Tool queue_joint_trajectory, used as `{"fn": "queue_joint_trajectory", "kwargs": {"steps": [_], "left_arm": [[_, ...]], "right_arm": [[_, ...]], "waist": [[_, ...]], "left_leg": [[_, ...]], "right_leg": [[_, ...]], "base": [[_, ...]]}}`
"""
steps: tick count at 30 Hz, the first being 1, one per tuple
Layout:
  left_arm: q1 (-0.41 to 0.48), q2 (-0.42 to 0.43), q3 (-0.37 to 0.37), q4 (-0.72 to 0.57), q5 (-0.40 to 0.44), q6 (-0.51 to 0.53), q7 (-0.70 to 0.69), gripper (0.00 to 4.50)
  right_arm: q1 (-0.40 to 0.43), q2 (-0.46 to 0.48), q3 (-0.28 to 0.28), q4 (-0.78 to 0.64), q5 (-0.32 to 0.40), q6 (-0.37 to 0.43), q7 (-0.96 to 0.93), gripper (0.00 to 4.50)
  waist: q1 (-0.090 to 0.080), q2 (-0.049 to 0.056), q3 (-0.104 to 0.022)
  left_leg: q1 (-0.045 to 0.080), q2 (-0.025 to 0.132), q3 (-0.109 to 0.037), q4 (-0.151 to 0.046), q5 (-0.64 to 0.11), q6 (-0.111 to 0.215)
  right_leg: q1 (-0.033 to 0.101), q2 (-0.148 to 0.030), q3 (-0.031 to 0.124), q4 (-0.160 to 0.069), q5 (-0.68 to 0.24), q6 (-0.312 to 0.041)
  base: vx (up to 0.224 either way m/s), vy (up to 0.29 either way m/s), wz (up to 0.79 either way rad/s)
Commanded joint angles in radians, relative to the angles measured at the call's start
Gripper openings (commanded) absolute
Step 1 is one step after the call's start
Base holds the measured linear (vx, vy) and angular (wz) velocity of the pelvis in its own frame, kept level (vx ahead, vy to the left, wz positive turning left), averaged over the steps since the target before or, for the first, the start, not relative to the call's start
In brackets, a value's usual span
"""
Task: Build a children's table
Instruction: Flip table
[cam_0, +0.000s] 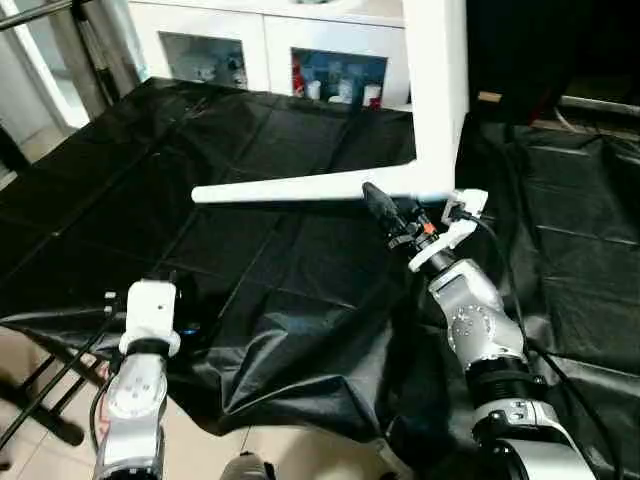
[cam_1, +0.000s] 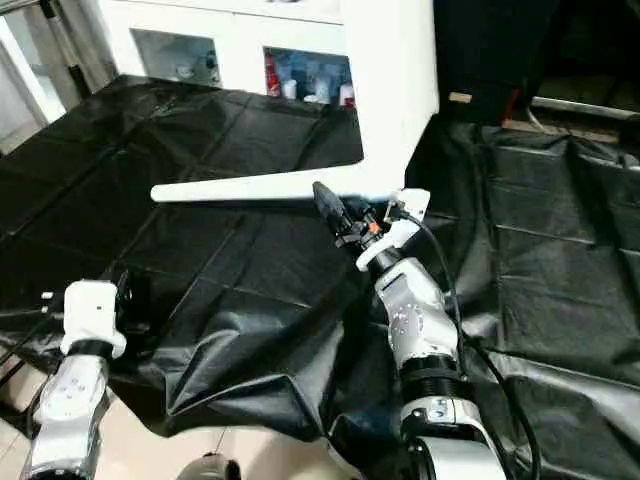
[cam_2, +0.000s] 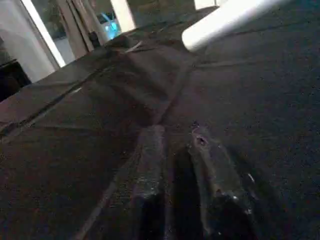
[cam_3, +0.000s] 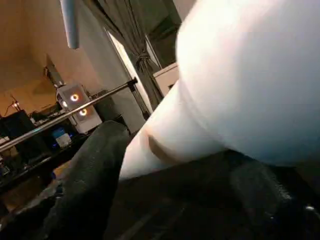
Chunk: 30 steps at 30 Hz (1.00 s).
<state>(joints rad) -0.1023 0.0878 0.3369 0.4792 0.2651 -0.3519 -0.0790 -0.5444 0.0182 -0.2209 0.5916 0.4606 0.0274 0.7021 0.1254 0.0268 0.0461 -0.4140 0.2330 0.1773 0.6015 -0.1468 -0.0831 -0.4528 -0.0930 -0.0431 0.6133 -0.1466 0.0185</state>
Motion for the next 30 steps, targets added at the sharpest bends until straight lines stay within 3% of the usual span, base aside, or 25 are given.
{"fn": "queue_joint_trajectory", "kwargs": {"steps": [1,4,9,30], "left_arm": [[-0.786,0.190,-0.139,-0.489,-0.267,0.339,-0.243,1.29],[-0.786,0.190,-0.139,-0.489,-0.267,0.339,-0.243,1.58],[-0.786,0.190,-0.139,-0.489,-0.267,0.339,-0.243,1.90],[-0.786,0.190,-0.139,-0.489,-0.267,0.339,-0.243,3.44]], "right_arm": [[-0.019,0.006,0.028,-0.064,0.004,-0.019,0.031,3.79],[-0.019,0.006,0.028,-0.064,0.004,-0.019,0.031,4.09],[-0.019,0.006,0.028,-0.064,0.004,-0.019,0.031,4.48],[-0.019,0.006,0.028,-0.064,0.004,-0.019,0.031,4.50]], "waist": [[-0.005,-0.010,-0.079],[-0.016,-0.011,-0.079],[-0.021,-0.011,-0.078],[-0.031,-0.011,-0.078]], "left_leg": [[0.026,-0.011,0.010,-0.064,-0.267,0.065],[0.027,-0.012,0.008,-0.067,-0.285,0.053],[0.027,-0.013,0.008,-0.068,-0.292,0.051],[0.029,-0.012,0.009,-0.067,-0.299,0.059]], "right_leg": [[0.059,-0.020,0.013,-0.069,-0.232,-0.162],[0.060,-0.021,0.014,-0.072,-0.253,-0.152],[0.061,-0.020,0.014,-0.073,-0.259,-0.149],[0.059,-0.019,0.015,-0.074,-0.256,-0.156]], "base": [[0.000,0.000,0.00],[0.000,0.000,0.00],[0.000,0.000,0.00],[0.000,0.000,0.00]]}}
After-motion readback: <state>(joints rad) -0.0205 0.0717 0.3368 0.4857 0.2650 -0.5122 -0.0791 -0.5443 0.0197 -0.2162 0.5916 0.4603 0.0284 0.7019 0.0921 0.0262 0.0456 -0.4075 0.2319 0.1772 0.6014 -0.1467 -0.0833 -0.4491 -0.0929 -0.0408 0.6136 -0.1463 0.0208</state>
